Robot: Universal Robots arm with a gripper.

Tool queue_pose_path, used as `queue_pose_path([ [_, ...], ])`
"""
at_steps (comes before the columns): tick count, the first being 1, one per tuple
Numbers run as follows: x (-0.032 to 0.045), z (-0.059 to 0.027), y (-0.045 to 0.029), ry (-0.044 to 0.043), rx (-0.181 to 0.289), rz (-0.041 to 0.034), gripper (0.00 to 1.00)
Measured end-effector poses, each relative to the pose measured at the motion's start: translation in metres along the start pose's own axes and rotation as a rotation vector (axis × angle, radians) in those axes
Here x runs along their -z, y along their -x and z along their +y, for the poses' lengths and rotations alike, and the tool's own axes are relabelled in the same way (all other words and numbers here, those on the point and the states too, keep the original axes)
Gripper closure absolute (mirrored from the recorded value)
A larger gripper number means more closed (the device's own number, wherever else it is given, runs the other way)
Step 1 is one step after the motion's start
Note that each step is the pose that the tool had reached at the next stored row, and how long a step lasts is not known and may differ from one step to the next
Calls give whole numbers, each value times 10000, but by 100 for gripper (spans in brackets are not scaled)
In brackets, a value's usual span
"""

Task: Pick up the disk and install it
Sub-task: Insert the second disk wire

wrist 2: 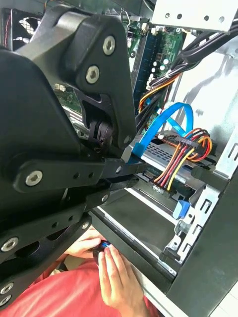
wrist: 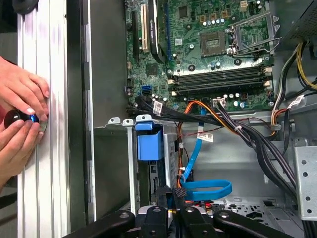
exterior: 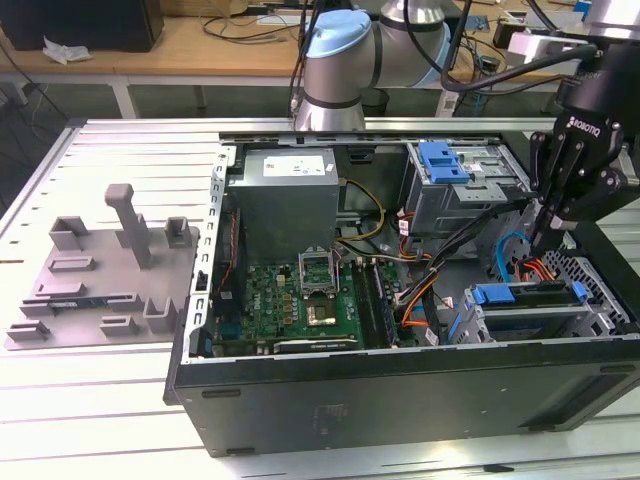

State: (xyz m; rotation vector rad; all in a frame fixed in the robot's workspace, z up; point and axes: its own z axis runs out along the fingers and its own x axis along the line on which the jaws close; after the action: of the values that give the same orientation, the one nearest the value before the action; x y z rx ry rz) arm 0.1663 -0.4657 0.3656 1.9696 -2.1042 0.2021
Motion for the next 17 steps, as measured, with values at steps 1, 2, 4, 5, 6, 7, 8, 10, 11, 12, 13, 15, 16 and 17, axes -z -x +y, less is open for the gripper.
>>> queue_pose_path([
  [1, 3, 1, -11, -47, -11, -41, 84],
  [2, 5, 1, -18, -90, -20, -76, 84],
  [4, 11, 2, -34, -179, -39, -170, 84],
  [5, 15, 3, -41, -211, -46, -208, 84],
  [6, 15, 4, -47, -237, -52, -232, 84],
  [7, 14, 6, -59, -282, -62, -262, 84],
  [8, 11, 9, -70, -321, -70, -298, 84],
  [10, 6, 15, -84, -361, -78, -372, 84],
  [11, 4, 18, -90, -383, -80, -419, 84],
  [12, 1, 23, -96, -393, -81, -453, 84],
  [13, -4, 32, -111, -403, -81, -514, 84],
  [15, -13, 51, -133, -412, -77, -635, 84],
  [16, -18, 63, -146, -416, -74, -712, 84],
  [17, -23, 72, -157, -422, -73, -777, 84],
])
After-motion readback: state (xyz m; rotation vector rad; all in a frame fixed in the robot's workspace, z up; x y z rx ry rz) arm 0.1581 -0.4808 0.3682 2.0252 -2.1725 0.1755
